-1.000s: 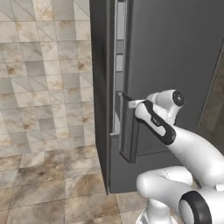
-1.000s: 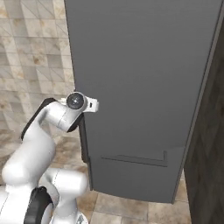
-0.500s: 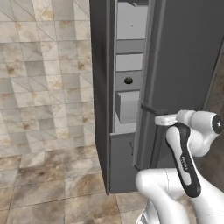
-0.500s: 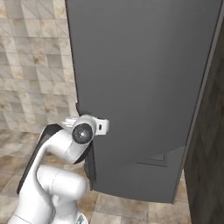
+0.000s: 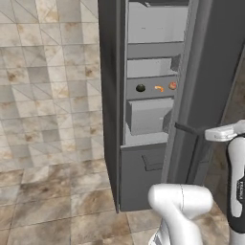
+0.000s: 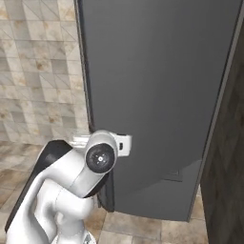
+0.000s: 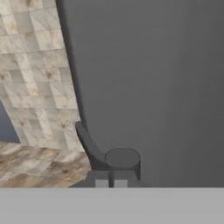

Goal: Open the fridge, remove the peach, squash, and shrimp, and place them on any counter.

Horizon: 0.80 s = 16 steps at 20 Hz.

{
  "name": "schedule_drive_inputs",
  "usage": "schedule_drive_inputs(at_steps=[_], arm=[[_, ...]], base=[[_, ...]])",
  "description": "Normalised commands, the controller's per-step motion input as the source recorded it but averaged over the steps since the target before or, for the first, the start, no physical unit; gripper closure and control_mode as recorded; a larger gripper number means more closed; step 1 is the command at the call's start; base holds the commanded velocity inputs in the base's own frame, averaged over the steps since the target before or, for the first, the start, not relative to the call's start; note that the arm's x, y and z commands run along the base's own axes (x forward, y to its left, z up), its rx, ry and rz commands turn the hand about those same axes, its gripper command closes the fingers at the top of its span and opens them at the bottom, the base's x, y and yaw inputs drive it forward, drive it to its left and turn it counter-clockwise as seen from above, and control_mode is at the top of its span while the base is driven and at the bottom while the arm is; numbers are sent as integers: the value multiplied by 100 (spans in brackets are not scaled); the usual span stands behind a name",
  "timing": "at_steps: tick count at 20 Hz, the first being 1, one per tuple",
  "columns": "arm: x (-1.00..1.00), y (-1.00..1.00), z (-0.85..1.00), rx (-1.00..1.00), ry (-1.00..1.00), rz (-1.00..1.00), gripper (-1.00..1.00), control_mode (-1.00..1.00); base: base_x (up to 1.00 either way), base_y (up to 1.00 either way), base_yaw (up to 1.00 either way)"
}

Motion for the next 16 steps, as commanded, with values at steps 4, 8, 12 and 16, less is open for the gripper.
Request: schedule_drive_inputs(at_steps=[4, 8, 12, 16], arm=[[-100, -22, 33, -8, -12, 0, 100, -100], [-100, -2, 60, -11, -8, 0, 100, -100], [-21, 58, 46, -19, 37, -1, 100, -100], [0, 62, 36, -20, 46, -20, 100, -100]], base=[[0, 0, 0], [0, 0, 0], [0, 0, 0], [0, 0, 0]])
